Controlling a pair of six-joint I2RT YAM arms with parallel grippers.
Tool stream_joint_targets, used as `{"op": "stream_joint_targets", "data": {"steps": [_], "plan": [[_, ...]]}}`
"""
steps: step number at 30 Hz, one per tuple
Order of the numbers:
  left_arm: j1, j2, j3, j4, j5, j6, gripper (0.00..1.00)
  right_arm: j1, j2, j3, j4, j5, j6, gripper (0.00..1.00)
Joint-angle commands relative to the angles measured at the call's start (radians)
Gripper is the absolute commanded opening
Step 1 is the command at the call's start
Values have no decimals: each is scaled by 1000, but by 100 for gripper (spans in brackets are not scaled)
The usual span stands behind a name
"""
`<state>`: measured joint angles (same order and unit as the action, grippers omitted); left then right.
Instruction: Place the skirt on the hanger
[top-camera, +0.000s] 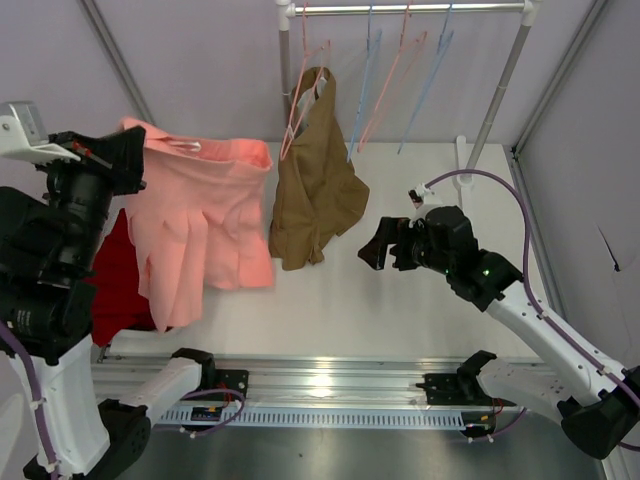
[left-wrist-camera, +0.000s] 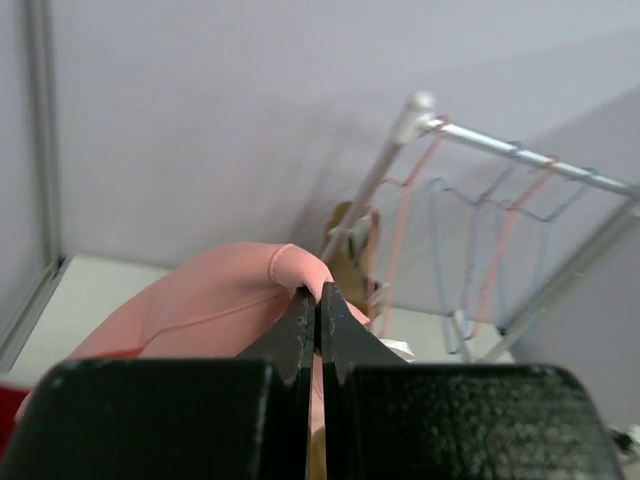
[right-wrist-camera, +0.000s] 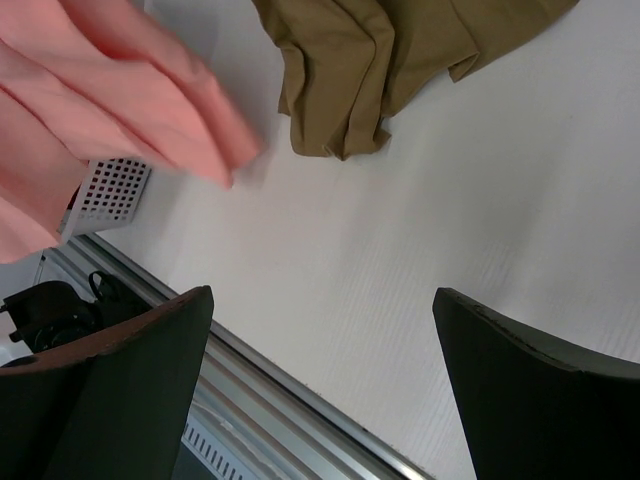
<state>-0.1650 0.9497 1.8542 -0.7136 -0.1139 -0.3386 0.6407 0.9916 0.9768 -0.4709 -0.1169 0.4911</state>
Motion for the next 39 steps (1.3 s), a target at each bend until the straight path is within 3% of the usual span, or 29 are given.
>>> {"op": "stream_joint_targets", "data": {"steps": [1, 4, 7, 15, 21, 28, 31, 39], "plan": [[2, 56, 120, 177, 268, 30, 0, 8, 2, 43, 46, 11, -25, 99], [-4, 93, 142, 233, 428, -34, 0, 10, -1, 52, 49, 19, -29, 99], [-60, 98, 112, 278, 442, -66, 0, 10, -7, 65, 35, 39, -40, 99], [-433, 107, -22, 322, 205, 12, 0, 5, -34, 115, 43, 43, -14, 99], [-579, 83, -263, 442, 60, 0, 0, 2, -48, 151, -26, 43, 59, 99], [-608, 15, -547, 574, 23, -103, 0, -1, -123, 51, -100, 105, 129, 99], [-611, -21, -741, 612, 17, -169, 0, -1, -145, -27, -110, 115, 145, 99], [-611, -169, -1105, 622, -20, -321, 0, -7, -145, -271, 20, 161, 207, 99]]}}
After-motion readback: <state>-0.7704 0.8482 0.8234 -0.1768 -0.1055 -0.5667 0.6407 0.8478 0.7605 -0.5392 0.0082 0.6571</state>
